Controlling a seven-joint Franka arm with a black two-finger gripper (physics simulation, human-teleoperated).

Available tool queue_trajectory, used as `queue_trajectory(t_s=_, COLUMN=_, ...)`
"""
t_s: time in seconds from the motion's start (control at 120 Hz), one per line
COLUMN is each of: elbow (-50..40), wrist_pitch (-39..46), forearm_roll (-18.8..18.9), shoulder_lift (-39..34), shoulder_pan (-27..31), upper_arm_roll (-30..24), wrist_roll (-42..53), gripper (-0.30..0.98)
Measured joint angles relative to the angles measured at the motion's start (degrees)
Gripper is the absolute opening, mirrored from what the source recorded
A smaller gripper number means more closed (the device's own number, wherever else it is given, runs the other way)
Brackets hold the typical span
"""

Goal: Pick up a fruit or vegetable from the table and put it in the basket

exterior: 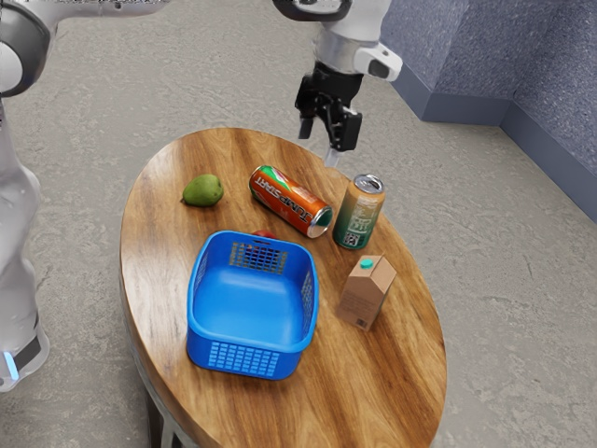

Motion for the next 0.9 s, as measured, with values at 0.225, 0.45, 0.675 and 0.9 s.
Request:
queue_trajectory(t_s=0.225, elbow=0.0, wrist_pitch=-2.31, forearm_roll=-1.33, shoulder_lift=-0.07, shoulder_pan=-0.42, upper_arm_roll=-0.15, wrist_roll=-14.08, gripper=0.69)
queue_trajectory(t_s=0.45, elbow=-0.17, wrist_pitch=-3.42, forearm_roll=-4.6, shoulder_lift=-0.3, shoulder_pan=-1.33, upper_arm_roll=1.0, wrist_roll=-24.12, gripper=0.69)
queue_trajectory(t_s=0.675, elbow=-25.51, wrist_pitch=1.83, forearm_roll=-2.3, shoulder_lift=-19.21, shoulder_pan=4.39, upper_arm_roll=2.92, wrist_roll=-30.21, gripper=0.69)
queue_trajectory(t_s=0.9, elbow=-36.87, wrist_pitch=8.13, forearm_roll=0.73, shoulder_lift=-26.11, shoulder_pan=14.3, upper_arm_roll=3.07, wrist_roll=-33.23, gripper=0.69)
